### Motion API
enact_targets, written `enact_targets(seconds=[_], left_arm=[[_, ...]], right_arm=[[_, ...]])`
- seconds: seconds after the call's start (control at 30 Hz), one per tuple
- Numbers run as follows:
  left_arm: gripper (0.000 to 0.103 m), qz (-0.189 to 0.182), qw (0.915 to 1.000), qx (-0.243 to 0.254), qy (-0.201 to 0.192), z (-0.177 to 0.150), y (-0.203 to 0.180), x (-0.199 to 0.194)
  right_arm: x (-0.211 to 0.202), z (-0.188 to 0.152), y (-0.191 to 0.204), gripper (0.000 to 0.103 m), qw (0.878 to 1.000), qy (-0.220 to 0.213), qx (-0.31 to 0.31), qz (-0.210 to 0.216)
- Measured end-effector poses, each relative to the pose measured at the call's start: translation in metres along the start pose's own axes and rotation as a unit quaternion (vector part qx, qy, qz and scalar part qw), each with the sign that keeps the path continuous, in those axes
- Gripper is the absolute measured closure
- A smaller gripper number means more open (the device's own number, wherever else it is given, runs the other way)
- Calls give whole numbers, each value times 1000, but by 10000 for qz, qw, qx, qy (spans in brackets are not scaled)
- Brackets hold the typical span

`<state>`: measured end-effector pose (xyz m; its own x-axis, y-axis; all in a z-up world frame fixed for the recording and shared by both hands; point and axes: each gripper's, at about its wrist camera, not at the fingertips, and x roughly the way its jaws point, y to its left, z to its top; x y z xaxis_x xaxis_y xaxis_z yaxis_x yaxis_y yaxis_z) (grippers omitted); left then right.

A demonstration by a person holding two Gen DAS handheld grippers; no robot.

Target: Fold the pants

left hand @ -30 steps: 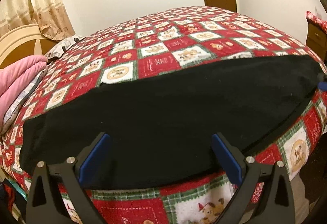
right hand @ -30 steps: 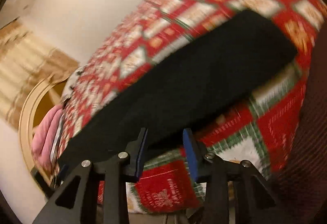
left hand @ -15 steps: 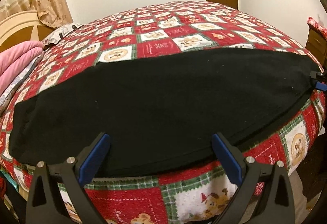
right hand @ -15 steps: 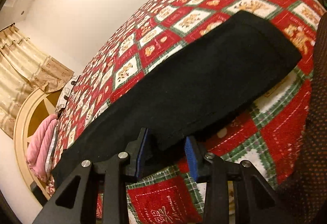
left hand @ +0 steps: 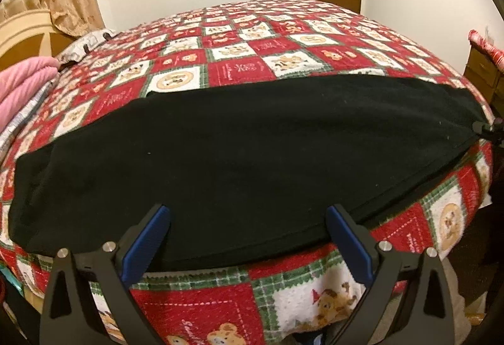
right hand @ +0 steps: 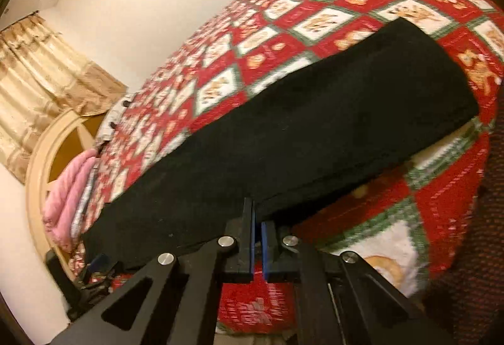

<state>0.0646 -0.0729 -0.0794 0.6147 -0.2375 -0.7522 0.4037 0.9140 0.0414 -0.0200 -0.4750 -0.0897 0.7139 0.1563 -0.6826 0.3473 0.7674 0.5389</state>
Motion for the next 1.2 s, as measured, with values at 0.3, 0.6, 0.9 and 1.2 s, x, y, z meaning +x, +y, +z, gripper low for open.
enact_targets(seconds=[0.3, 0.6, 0.9, 1.2], left_arm=[[1, 110, 9997, -136, 186, -3, 16, 4], [2, 53, 9993, 129, -333, 37, -9, -6], [2, 164, 9974, 685, -137, 32, -61, 20], [0, 132, 9994, 308, -104, 15, -56, 22]], right_arm=[[7, -2, -22, 82, 9974, 523, 505, -13], [-66, 31, -16, 79, 9893, -863, -301, -1135], [13, 88, -40, 78, 9845, -113, -119, -1748], [11, 136, -82, 79, 9901, -357, 514, -1260]])
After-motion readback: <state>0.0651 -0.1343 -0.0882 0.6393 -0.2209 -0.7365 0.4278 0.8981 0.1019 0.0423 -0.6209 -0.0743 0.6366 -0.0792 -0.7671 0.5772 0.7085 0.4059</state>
